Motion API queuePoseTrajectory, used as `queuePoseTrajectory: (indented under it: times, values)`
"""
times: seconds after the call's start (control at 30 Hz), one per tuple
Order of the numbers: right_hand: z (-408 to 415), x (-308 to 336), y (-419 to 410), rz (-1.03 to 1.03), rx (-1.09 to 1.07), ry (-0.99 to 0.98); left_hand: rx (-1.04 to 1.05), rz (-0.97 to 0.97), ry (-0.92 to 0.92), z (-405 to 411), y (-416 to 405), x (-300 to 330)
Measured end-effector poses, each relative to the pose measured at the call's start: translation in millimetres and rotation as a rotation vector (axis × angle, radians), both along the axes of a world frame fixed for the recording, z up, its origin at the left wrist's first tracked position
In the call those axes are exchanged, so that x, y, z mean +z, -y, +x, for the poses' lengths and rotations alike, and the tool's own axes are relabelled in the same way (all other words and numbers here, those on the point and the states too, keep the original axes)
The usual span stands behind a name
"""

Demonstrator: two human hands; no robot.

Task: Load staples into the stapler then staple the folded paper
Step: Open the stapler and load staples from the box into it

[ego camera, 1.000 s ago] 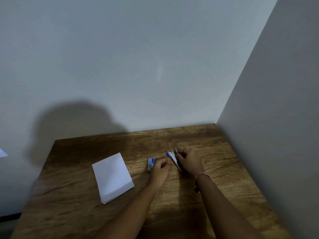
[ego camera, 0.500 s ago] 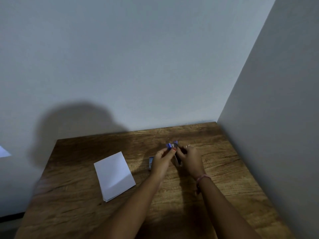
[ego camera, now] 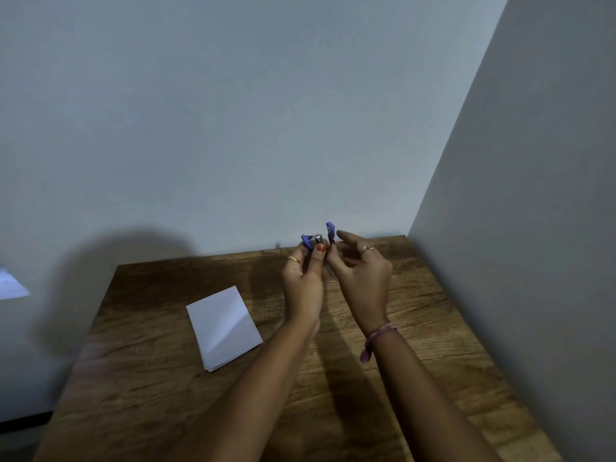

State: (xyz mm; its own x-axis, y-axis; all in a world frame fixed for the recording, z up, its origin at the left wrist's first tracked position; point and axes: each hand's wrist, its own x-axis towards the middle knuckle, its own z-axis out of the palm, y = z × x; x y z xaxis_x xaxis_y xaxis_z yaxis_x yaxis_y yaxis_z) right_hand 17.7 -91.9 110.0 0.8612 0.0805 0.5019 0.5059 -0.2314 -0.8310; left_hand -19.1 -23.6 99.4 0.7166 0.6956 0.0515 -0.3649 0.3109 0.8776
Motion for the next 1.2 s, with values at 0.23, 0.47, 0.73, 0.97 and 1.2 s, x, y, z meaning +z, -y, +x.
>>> queuePoseTrajectory:
  times: [0.23,0.47,0.73,0.97,1.2]
  values:
    - [-3.4,31.0,7.4,0.851,0.106,-0.603,-0.010,-0.418,0.320,-17.7,-7.4,32.9]
    - [-22.6,16.3,20.2,0.874,0.439,-1.007,-0.042,-0.705,0.394,-31.9,-23.5,40.1]
    - [-26.2,51.8,29.6,-0.100,0.257,-0.055,-0.203,-0.439,0.300,-49.7,-20.3,35.4]
    - [-26.6,78.2,21.3,-0.239,0.457,0.019,-0.314,-0.260,0.211,-56.2,-17.4,42.5]
    - [-21.3,85.7,24.1,-0.299,0.412,-0.001,-0.325,-0.082,0.078,-59.6,-16.6,57.0]
